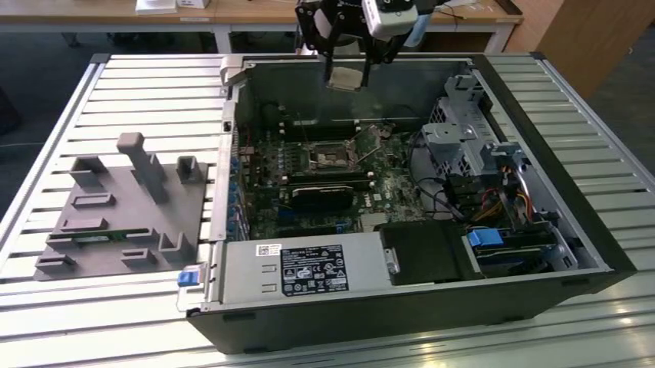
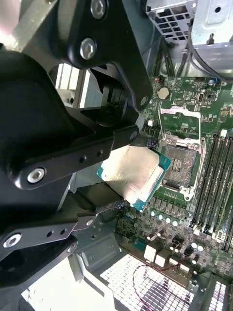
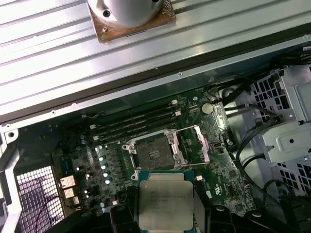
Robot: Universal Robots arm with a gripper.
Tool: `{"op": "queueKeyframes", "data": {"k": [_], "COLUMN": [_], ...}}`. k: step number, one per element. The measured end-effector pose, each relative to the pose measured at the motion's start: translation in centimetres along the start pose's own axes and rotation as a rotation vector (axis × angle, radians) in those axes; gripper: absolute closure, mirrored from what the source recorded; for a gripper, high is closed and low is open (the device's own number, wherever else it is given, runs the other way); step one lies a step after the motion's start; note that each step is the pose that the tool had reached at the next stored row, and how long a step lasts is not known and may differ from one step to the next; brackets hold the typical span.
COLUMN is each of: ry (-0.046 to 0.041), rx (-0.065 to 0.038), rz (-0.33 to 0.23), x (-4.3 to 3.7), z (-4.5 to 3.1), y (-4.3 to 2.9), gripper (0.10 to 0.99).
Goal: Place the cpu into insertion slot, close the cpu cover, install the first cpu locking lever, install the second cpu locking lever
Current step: 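Place the cpu into insertion slot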
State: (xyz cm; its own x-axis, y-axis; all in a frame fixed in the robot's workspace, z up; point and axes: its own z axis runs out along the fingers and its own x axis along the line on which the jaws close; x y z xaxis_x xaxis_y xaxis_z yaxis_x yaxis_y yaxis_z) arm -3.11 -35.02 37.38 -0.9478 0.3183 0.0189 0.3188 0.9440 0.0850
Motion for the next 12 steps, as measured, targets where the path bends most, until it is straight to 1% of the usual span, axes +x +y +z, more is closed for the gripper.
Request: {"op": "queueKeyframes", "data": {"k": [1,11,12], "ry": [-0.0054,-0.0143,-0.0178], "rx": [-0.001,-0.003,-0.003], "rz": [0.062,0.166,0.204], "x": [0.0,0.0,0.0], "z": [0.07,0.17,0.2], "y": [-0.01,-0.02,-0.02], "gripper": [0.545,0.545,0.545]}}
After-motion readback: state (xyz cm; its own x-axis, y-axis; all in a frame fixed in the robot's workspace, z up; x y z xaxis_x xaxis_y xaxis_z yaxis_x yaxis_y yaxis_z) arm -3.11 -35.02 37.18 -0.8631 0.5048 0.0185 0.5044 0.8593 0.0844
